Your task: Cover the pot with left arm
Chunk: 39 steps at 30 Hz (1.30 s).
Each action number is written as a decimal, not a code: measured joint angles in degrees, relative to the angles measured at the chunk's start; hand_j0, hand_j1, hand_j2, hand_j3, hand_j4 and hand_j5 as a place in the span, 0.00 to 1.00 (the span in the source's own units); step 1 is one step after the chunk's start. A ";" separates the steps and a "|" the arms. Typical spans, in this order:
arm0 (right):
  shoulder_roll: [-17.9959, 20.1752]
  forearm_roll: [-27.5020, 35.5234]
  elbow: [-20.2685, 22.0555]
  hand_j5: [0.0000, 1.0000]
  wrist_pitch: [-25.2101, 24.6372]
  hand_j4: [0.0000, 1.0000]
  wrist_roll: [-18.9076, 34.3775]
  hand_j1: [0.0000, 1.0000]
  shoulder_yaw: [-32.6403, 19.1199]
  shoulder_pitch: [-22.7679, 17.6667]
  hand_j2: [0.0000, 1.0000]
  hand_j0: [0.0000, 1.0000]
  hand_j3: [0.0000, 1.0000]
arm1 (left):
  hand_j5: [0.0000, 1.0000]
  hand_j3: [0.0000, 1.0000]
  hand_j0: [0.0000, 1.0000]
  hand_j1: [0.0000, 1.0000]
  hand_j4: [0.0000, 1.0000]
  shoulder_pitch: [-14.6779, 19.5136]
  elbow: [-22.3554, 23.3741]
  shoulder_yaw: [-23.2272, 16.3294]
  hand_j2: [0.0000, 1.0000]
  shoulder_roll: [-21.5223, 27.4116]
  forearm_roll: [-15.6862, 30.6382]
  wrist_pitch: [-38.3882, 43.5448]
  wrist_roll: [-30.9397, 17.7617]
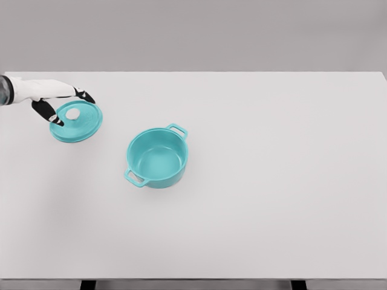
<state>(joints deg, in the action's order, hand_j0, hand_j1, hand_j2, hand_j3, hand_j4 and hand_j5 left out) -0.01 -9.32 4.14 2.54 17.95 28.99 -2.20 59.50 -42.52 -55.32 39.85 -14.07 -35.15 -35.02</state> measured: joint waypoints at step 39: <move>0.00 0.00 0.00 1.00 0.00 1.00 0.00 1.00 0.00 0.00 1.00 1.00 1.00 | 0.75 0.75 0.75 0.75 0.75 -0.53 0.72 0.04 0.75 -1.41 -3.67 0.01 0.00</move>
<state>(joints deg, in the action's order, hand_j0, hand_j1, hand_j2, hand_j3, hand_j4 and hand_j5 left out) -0.01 -9.32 4.14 2.54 17.95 28.99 -2.20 58.97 -41.80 -55.29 38.44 -17.74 -35.14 -35.02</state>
